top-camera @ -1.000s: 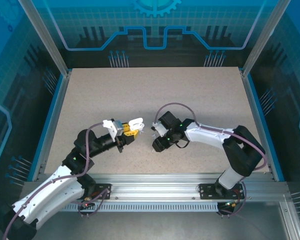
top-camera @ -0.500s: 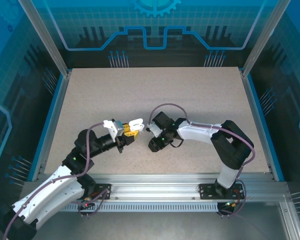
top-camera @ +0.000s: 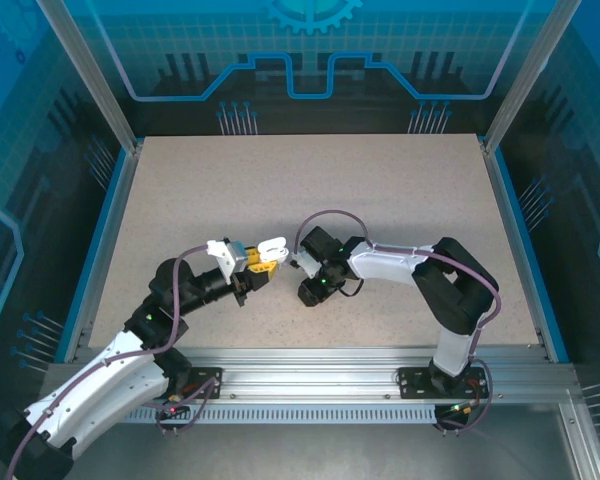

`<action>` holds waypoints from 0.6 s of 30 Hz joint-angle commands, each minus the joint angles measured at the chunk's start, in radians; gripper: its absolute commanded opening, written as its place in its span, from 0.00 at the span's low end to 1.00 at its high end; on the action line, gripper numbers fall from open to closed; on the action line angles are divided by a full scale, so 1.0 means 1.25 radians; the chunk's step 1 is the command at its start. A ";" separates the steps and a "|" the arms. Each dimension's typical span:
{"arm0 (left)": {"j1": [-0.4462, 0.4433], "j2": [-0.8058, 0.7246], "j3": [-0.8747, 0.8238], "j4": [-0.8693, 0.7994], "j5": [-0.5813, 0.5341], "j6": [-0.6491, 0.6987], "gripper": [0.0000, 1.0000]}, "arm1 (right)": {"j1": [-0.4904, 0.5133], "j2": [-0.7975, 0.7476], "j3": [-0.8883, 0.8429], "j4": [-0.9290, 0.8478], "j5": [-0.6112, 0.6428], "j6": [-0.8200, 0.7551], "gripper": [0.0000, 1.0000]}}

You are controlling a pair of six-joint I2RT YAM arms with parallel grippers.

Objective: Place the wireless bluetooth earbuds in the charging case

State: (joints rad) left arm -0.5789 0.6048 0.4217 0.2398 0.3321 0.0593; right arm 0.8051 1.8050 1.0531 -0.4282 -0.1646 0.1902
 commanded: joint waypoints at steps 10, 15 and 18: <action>-0.005 -0.006 0.005 -0.005 -0.014 0.014 0.00 | 0.012 0.013 -0.003 -0.023 0.005 -0.008 0.27; -0.006 -0.006 0.006 -0.007 -0.015 0.014 0.00 | 0.013 0.012 -0.008 -0.022 0.007 -0.007 0.25; -0.005 -0.006 0.004 -0.009 -0.017 0.013 0.00 | 0.013 -0.006 -0.015 -0.015 0.010 -0.003 0.23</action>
State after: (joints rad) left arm -0.5789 0.6048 0.4217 0.2306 0.3279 0.0593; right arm 0.8066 1.8065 1.0527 -0.4290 -0.1577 0.1833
